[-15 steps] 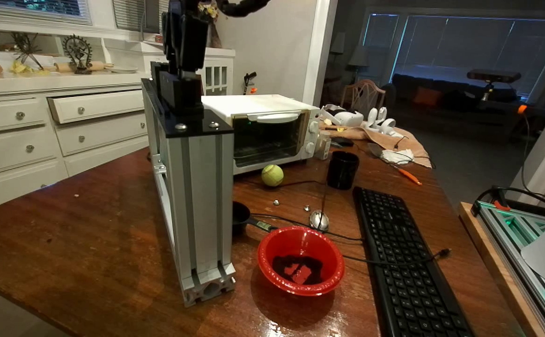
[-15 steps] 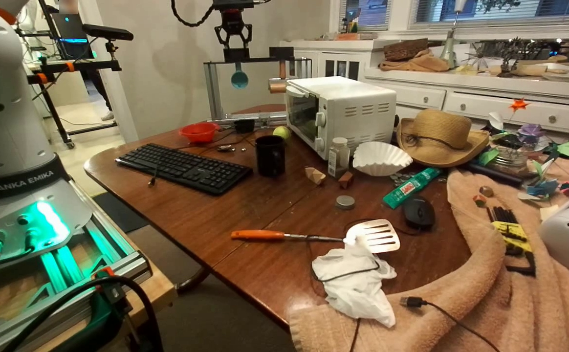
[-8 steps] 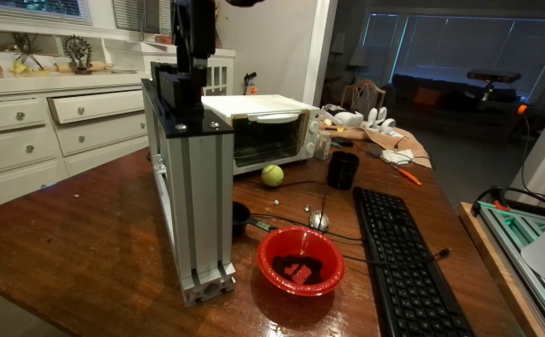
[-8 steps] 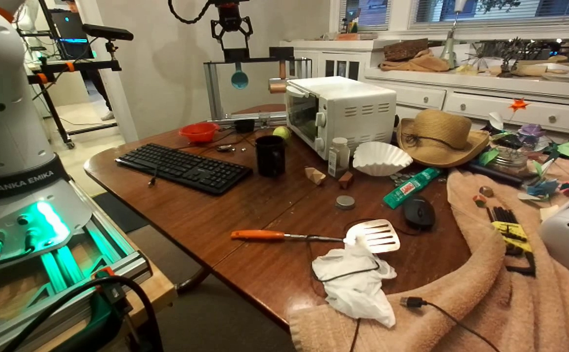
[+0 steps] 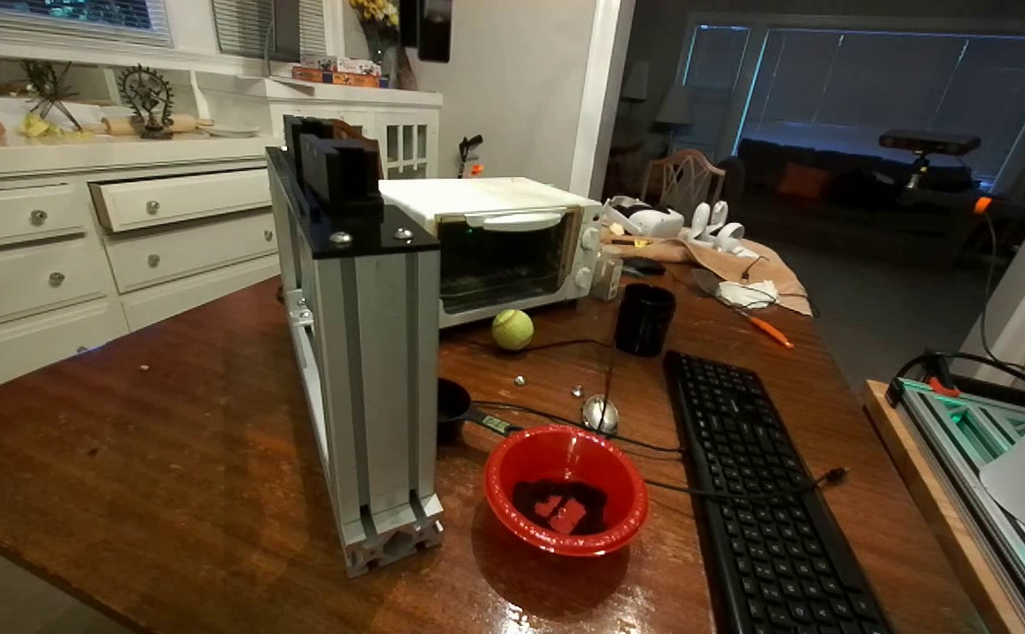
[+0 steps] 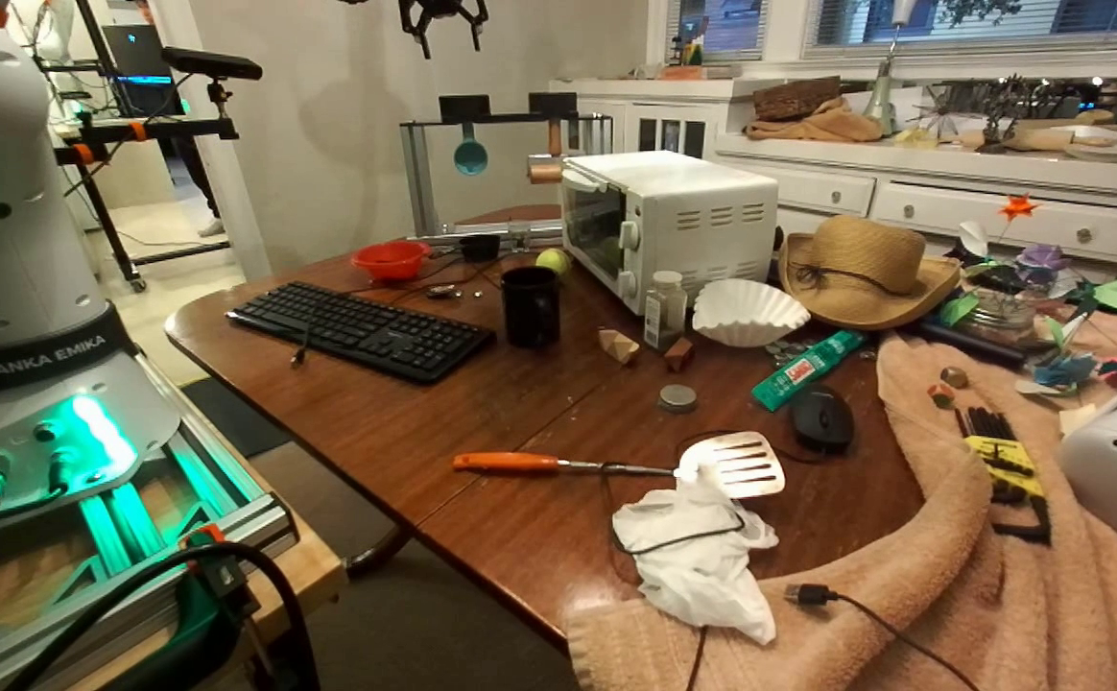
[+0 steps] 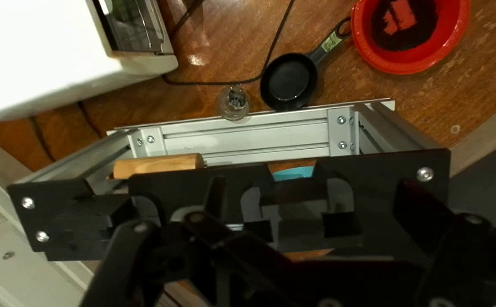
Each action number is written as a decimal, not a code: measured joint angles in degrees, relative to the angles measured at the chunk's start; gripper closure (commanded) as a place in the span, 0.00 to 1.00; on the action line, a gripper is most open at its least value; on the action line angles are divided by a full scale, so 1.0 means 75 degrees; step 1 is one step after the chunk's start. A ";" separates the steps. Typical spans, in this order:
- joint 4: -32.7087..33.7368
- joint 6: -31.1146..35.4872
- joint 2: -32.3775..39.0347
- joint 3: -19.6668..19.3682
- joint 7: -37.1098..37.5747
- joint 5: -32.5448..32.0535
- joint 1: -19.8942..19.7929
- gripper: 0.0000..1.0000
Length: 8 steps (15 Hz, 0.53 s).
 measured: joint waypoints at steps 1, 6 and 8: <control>-0.0302 0.0035 -0.0288 -0.0042 0.0307 0.0033 -0.0056 0.00; -0.2118 0.0681 -0.1520 -0.0302 0.1792 0.0601 -0.0510 0.00; -0.2871 0.1246 -0.1896 -0.0438 0.2345 0.0811 -0.0641 0.00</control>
